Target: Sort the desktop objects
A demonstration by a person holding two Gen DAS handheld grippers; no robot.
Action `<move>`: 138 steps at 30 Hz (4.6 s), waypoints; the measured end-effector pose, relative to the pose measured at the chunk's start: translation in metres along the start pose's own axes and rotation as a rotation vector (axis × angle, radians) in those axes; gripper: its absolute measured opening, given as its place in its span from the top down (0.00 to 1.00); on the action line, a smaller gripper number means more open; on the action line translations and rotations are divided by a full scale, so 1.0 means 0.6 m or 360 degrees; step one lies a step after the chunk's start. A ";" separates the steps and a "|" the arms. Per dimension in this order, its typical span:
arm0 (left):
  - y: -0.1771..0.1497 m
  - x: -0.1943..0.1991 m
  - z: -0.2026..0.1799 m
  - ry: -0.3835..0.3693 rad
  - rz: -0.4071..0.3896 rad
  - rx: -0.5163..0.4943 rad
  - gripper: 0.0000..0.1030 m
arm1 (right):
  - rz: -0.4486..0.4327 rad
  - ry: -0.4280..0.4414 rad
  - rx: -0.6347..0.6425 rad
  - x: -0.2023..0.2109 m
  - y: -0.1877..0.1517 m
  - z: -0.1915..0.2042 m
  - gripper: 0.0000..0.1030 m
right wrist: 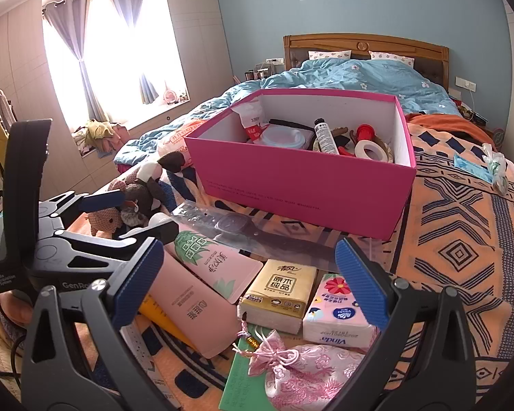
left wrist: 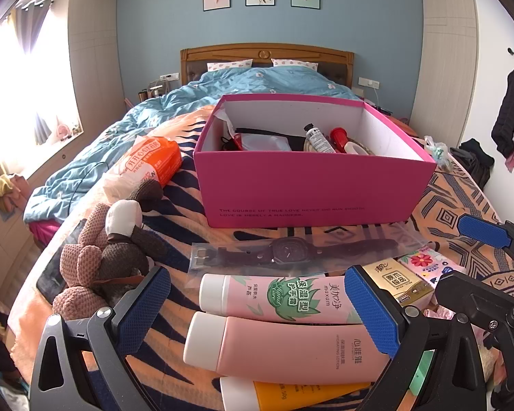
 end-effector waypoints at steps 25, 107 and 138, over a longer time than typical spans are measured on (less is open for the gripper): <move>-0.009 0.067 -0.042 -0.0221 -0.0119 -0.0112 0.00 | -0.0101 0.0024 0.0030 0.092 0.042 0.005 0.02; -0.124 0.160 -0.155 -0.1305 0.0658 -0.0143 0.57 | -0.0021 -0.0062 -0.0555 0.165 -0.137 -0.087 0.44; -0.072 0.115 -0.116 -0.1279 0.0574 0.0142 0.65 | 0.0050 0.0093 -0.0452 0.209 -0.129 -0.058 0.42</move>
Point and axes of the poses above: each gripper's, at about its wrist camera, not at the fingertips, and x roughly against the way its jaws point, z to its left, y to its top, the point moved 1 cm from there along -x, roughly the way its jaws point, and after that the axes turned 11 degrees about -z, right-handed, at the moved point
